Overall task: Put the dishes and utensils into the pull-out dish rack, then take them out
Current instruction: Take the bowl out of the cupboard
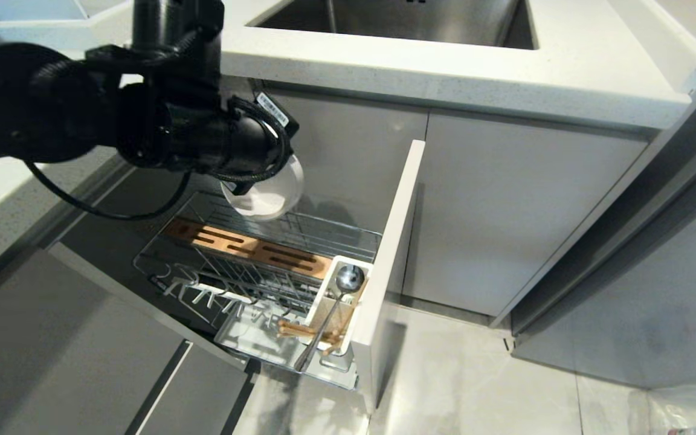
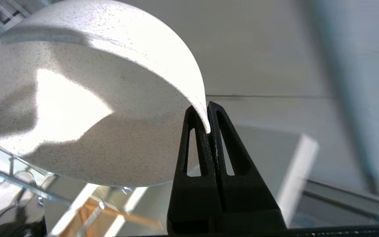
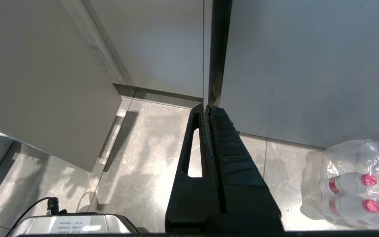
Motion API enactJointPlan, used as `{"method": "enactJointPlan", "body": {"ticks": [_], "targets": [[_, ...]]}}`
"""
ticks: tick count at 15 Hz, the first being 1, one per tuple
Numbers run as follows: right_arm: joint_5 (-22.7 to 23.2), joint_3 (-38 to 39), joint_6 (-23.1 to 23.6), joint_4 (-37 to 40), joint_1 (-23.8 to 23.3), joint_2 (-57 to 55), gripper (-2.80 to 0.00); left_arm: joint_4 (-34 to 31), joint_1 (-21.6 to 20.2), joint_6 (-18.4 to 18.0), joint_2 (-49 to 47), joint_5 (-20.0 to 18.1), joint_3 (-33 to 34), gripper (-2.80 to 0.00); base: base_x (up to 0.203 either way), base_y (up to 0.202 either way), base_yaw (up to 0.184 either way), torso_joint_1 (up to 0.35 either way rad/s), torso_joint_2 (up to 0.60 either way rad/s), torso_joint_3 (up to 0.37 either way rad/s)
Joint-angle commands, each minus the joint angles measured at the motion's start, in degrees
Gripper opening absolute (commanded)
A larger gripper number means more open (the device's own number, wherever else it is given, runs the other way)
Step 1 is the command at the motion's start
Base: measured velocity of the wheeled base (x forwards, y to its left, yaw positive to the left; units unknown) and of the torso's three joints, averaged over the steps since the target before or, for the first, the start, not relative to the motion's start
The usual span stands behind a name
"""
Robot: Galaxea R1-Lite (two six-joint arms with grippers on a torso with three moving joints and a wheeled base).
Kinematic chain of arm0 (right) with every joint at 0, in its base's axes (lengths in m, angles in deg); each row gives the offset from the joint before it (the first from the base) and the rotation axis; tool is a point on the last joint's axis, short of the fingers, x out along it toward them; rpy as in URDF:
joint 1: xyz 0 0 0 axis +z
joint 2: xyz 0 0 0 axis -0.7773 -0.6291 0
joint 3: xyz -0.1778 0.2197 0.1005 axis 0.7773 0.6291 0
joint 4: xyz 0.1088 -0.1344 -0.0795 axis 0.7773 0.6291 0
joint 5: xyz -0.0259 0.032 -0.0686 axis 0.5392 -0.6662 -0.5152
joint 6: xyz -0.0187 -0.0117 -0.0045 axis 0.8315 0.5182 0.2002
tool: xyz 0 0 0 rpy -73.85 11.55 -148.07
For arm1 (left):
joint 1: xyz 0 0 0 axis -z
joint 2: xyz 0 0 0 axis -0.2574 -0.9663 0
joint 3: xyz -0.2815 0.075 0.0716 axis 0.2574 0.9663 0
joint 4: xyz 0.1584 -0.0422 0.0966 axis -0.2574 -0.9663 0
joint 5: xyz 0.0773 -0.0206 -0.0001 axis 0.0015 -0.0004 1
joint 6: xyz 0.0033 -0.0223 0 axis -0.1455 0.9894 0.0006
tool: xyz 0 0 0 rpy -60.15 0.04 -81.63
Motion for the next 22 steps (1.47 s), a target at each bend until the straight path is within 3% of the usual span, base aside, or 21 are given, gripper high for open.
{"method": "enactJointPlan", "body": {"ticks": [1,5,8,9,10,12,15,18,20,22], "targets": [[0.0,0.1,0.0,0.0,0.0,0.0,-2.8,-0.2,1.6,0.2,5.8,0.7,0.4,-2.8,0.0,0.0,0.0,0.0,0.0,0.0],[0.0,0.1,0.0,0.0,0.0,0.0,-2.8,-0.8,4.3,-3.9,17.1,4.0,0.8,-2.8,0.0,0.0,0.0,0.0,0.0,0.0],[0.0,0.1,0.0,0.0,0.0,0.0,-2.8,-0.8,3.6,-11.0,26.6,4.4,0.7,-2.8,0.0,0.0,0.0,0.0,0.0,0.0],[0.0,0.1,0.0,0.0,0.0,0.0,-2.8,-0.8,1.1,-13.7,29.1,4.2,0.7,-2.8,0.0,0.0,0.0,0.0,0.0,0.0],[0.0,0.1,0.0,0.0,0.0,0.0,-2.8,-0.9,-2.5,-15.8,30.7,3.8,0.6,-2.8,0.0,0.0,0.0,0.0,0.0,0.0],[0.0,0.1,0.0,0.0,0.0,0.0,-2.8,-2.2,-13.5,-19.9,33.6,0.9,0.4,-2.8,0.0,0.0,0.0,0.0,0.0,0.0],[0.0,0.1,0.0,0.0,0.0,0.0,-2.8,-10.7,-33.3,-24.7,35.9,-8.7,-3.5,-2.8,0.0,0.0,0.0,0.0,0.0,0.0],[0.0,0.1,0.0,0.0,0.0,0.0,-2.8,-20.0,-50.0,-33.7,34.9,-16.0,-8.7,-2.8,0.0,0.0,0.0,0.0,0.0,0.0],[0.0,0.1,0.0,0.0,0.0,0.0,-2.8,-23.3,-56.8,-42.4,31.3,-17.5,-10.6,-2.8,0.0,0.0,0.0,0.0,0.0,0.0],[0.0,0.1,0.0,0.0,0.0,0.0,-2.8,-28.7,-58.5,-47.9,27.0,-16.4,-13.5,-2.8,0.0,0.0,0.0,0.0,0.0,0.0]]}}
